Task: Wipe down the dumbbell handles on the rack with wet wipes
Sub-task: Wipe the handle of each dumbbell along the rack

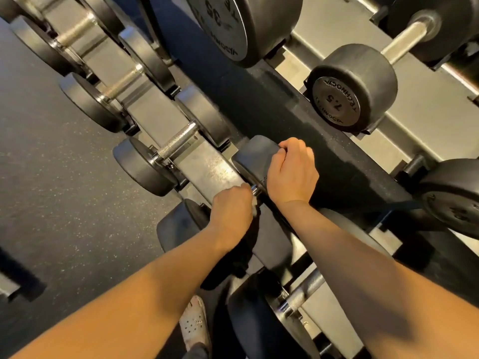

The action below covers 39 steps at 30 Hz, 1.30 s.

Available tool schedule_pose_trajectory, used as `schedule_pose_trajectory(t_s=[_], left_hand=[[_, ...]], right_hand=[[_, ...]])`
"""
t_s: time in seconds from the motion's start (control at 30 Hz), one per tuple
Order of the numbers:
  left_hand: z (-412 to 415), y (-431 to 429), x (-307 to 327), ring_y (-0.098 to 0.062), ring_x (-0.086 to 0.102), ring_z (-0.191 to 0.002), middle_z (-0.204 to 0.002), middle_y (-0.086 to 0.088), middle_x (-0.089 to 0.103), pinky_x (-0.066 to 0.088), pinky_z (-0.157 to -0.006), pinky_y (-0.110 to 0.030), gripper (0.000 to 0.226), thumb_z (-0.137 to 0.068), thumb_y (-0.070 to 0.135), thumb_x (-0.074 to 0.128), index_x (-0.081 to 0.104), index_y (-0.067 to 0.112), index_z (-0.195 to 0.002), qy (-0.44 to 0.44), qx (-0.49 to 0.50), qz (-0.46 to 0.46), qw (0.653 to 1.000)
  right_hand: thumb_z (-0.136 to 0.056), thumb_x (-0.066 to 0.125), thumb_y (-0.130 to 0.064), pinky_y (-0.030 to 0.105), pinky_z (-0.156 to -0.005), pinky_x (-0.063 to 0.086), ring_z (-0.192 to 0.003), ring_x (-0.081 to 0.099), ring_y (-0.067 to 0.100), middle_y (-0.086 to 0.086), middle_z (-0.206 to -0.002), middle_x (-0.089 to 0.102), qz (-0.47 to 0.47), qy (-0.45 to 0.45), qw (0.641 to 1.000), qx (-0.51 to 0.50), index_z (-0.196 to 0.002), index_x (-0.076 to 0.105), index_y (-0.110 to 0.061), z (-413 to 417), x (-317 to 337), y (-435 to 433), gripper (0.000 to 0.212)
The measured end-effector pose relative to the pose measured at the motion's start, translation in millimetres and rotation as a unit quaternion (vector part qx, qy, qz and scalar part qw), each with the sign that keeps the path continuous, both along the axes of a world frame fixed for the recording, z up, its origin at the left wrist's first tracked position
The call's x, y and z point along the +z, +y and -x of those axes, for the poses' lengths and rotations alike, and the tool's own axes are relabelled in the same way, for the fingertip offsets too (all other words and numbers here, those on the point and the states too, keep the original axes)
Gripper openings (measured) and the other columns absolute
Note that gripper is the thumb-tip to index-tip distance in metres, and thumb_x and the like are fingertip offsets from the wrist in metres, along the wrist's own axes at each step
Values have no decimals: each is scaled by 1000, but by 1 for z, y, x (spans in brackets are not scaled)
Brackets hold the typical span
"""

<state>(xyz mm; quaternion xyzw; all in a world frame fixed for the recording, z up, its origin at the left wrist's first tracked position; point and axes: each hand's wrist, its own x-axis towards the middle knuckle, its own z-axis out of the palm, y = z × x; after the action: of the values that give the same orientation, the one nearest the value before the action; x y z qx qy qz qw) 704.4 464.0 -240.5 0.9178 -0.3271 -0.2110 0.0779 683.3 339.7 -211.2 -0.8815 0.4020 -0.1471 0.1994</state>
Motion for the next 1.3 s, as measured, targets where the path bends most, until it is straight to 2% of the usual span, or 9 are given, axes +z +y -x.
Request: schedule_pose_trajectory(t_s=[0.2,0.4,0.5,0.67,0.77,0.87,0.97,1.07,1.3], left_hand=[[-7,33,9,-27,68,-101,-109,-6,68,42,-70,-33,23,-96,20,63,64,16,-118,-15,-62,-173,983],[-6,-5,5,-17,55,-75,-78,8,54,35,-62,-27,29,-85,30,78,53,20,-94,137,200,153,958],[1,-16,-2,-17,56,-79,-83,8,59,38,-65,-26,14,-90,22,72,61,18,-98,109,235,188,947],[-8,15,0,-27,63,-80,-82,-3,59,47,-71,-36,17,-91,30,64,66,16,-100,46,74,-37,996],[-27,27,14,-22,55,-73,-81,-1,56,45,-69,-35,26,-87,37,73,64,16,-102,41,-17,-218,975],[-45,24,10,-25,67,-87,-87,1,61,49,-70,-29,19,-87,20,75,61,17,-101,188,69,-23,980],[-50,8,-6,-20,68,-72,-81,0,66,56,-65,-33,14,-88,13,76,63,17,-91,242,237,158,927],[-48,-2,-21,-19,52,-66,-67,-2,53,43,-62,-26,22,-89,4,64,61,14,-70,232,163,147,948],[-58,37,-9,-35,67,-95,-103,-17,71,51,-80,-37,20,-91,20,64,68,5,-104,148,-109,-118,976]], right_hand=[[-103,43,-25,31,-67,47,-87,50,12,-5,-94,53,-2,5,1000,20,-103,56,-23,2,3,-2,14],[-101,42,-25,32,-68,50,-88,52,12,-5,-96,53,-6,1,1000,25,-104,56,-24,2,4,-2,14],[-101,43,-26,34,-69,54,-87,53,13,-5,-94,53,-2,-5,1000,20,-102,55,-25,1,3,-2,12],[-101,42,-25,38,-69,53,-88,52,15,-4,-95,54,-8,-10,999,31,-103,54,-23,3,1,-2,13],[-101,45,-25,38,-69,54,-88,52,14,-4,-95,54,-12,-14,999,30,-105,56,-22,3,0,-4,12],[-101,47,-25,40,-69,55,-88,53,14,-4,-95,55,-13,-17,999,28,-105,56,-22,3,-2,-3,11],[-101,47,-25,39,-70,54,-90,53,14,-4,-97,56,-14,-16,999,27,-106,57,-21,3,-3,-4,12],[-101,46,-24,37,-70,51,-91,52,13,-3,-98,57,-10,-17,999,29,-107,58,-20,3,-3,-4,14],[-100,44,-24,36,-66,48,-88,50,13,-3,-97,56,-12,-14,1000,22,-106,56,-21,3,-3,-2,14]])
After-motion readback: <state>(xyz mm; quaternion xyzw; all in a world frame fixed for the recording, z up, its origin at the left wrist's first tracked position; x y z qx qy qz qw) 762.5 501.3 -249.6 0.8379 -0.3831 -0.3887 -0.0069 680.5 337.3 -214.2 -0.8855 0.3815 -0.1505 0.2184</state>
